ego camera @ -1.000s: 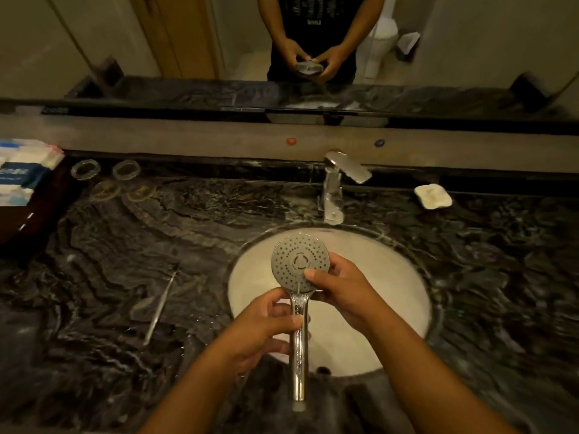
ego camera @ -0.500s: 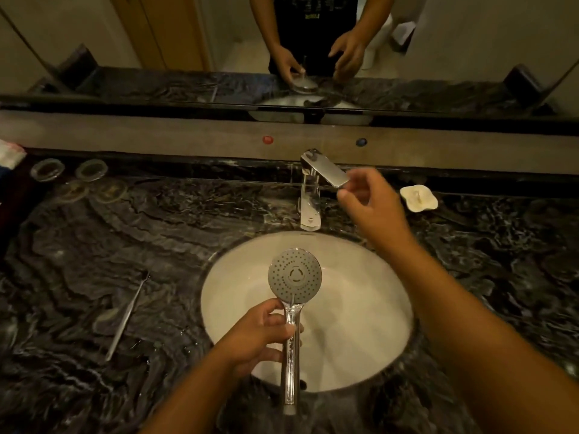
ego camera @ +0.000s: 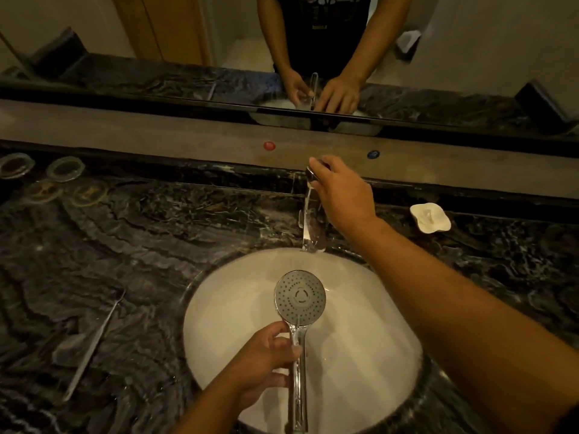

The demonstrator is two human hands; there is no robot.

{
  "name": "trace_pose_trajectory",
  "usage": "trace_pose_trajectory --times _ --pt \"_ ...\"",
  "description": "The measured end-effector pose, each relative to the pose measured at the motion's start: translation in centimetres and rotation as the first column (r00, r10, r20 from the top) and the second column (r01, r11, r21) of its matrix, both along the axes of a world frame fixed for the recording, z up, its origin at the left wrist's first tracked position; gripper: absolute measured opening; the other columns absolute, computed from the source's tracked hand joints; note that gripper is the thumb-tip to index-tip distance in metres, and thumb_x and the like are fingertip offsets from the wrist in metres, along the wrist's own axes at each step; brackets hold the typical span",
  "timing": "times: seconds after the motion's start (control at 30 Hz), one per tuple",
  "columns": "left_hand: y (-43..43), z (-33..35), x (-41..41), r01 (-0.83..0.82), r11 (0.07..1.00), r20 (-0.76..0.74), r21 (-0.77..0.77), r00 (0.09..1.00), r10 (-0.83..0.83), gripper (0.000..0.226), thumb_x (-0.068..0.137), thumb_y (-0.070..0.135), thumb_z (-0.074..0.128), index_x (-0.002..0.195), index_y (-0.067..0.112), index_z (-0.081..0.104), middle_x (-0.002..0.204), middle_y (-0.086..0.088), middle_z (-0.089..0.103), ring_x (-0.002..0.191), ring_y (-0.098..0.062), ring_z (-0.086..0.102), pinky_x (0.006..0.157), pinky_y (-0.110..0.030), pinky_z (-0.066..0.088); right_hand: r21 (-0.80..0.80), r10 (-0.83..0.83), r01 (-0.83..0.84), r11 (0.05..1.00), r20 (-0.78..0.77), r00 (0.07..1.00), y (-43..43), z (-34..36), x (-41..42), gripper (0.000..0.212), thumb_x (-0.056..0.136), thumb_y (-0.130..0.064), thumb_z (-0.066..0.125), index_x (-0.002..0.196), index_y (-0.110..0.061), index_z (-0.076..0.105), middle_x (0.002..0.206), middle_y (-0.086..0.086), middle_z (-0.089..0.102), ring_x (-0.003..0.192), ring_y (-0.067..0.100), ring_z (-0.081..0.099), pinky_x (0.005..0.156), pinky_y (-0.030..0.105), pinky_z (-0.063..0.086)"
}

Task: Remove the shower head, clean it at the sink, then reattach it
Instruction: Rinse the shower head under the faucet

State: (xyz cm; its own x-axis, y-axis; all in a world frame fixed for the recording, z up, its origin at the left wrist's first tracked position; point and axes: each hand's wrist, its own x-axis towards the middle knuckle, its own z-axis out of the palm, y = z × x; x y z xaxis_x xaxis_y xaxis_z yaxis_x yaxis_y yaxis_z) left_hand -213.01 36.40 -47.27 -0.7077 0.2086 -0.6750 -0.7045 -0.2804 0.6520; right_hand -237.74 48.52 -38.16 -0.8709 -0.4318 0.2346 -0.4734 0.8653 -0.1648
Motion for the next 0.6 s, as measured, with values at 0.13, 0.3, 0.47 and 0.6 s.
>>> trace_pose_trajectory --times 0.13,0.3,0.47,0.6 --pt "0.0 -0.6 -1.2 0.014 1.000 0.001 0.016 1.000 -0.014 0.031 0.087 0.001 0.068 0.116 0.012 0.065 0.095 -0.018 0.065 0.087 -0.031 0.064 0.079 -0.047 0.057 0.096 0.034 -0.036 0.995 0.026 0.999 -0.1 0.9 -0.6 0.046 0.101 -0.022 0.056 0.146 -0.020 0.046 0.141 0.011 0.051 0.111 0.036 0.060 0.078 0.045 0.057" --pt "0.1 -0.9 -3.1 0.026 1.000 0.010 0.009 1.000 -0.026 0.034 0.088 0.000 0.066 0.119 0.015 0.064 0.105 -0.022 0.068 0.091 -0.032 0.067 0.083 -0.050 0.057 0.304 0.040 -0.082 0.949 0.141 0.989 -1.9 4.6 -2.3 0.023 0.098 -0.020 0.059 0.120 -0.013 0.062 0.119 0.013 0.054 0.102 0.036 0.061 0.073 0.042 0.045" --pt "0.3 -1.5 -4.5 0.030 1.000 0.021 -0.008 0.999 -0.029 0.034 0.087 0.000 0.066 0.119 0.013 0.063 0.113 -0.026 0.068 0.095 -0.033 0.068 0.081 -0.048 0.059 0.302 0.024 -0.109 0.947 0.272 0.962 -2.1 5.8 -2.8 0.030 0.098 -0.027 0.059 0.124 -0.013 0.064 0.122 0.014 0.059 0.106 0.032 0.059 0.081 0.042 0.047" --pt "0.6 -2.8 -5.3 0.026 0.999 0.030 -0.029 0.999 -0.025 0.036 0.088 0.000 0.066 0.120 0.016 0.062 0.113 -0.023 0.070 0.099 -0.034 0.069 0.082 -0.048 0.059 -0.167 0.096 -0.067 0.984 0.169 0.981 0.4 5.9 -1.2 0.057 0.098 -0.033 0.058 0.151 -0.018 0.042 0.152 0.011 0.044 0.138 0.025 0.044 0.108 0.032 0.039"
